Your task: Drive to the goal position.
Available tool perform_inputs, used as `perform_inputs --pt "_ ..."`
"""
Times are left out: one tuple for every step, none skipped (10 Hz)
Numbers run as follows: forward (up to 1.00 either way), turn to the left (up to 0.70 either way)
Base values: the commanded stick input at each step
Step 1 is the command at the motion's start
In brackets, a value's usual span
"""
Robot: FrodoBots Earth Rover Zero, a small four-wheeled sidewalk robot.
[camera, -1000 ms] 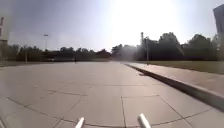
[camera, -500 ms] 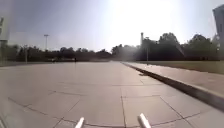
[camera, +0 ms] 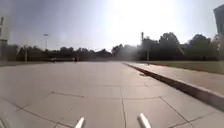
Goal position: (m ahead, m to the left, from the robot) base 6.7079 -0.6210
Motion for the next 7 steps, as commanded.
perform_inputs --pt "0.70 0.00" --pt "0.70 0.00" --pt "0.70 0.00" --pt "0.70 0.00" --pt "0.70 0.00" --pt "0.70 0.00" --pt "0.70 0.00"
